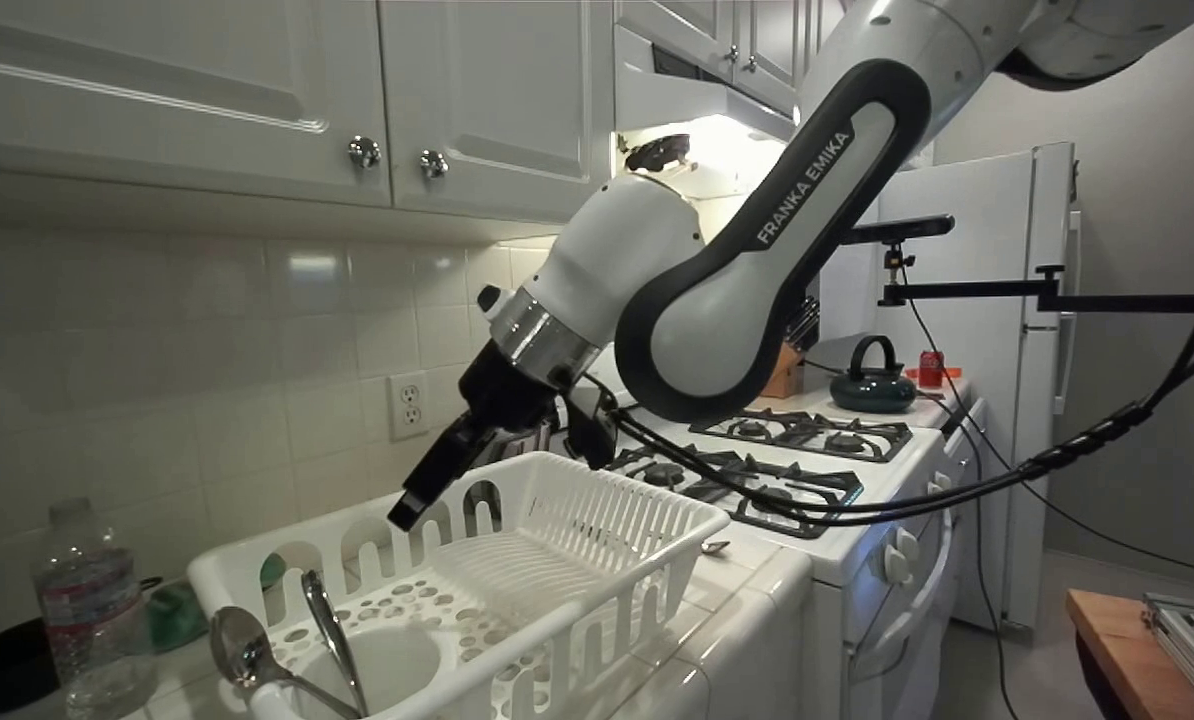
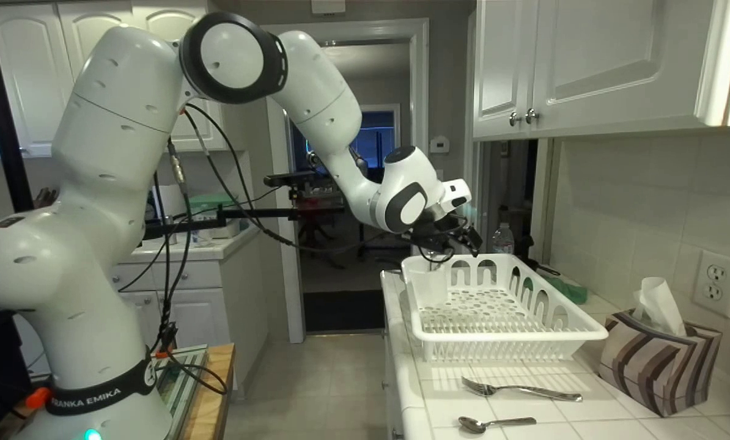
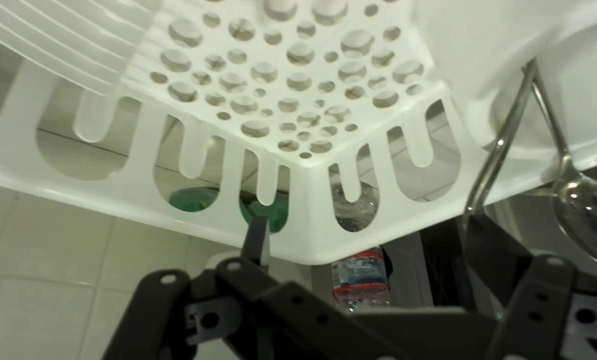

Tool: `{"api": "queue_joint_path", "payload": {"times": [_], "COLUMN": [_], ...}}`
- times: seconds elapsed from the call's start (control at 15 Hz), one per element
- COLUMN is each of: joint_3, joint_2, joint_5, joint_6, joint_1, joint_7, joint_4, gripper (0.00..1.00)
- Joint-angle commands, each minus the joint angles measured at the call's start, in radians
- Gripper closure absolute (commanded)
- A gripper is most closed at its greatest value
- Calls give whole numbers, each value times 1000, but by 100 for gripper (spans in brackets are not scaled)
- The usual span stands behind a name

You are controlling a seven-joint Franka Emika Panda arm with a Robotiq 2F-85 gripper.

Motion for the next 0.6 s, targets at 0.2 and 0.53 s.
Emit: {"api": "queue_joint_path", "payload": {"times": [0.2, 0.53], "joint_3": [-335, -370], "joint_2": [-116, -132], "joint_5": [-68, -35], "joint_6": [-310, -525], "joint_1": [220, 222], "joint_7": [181, 215], "joint_4": [-5, 22], "gripper": [0, 0]}}
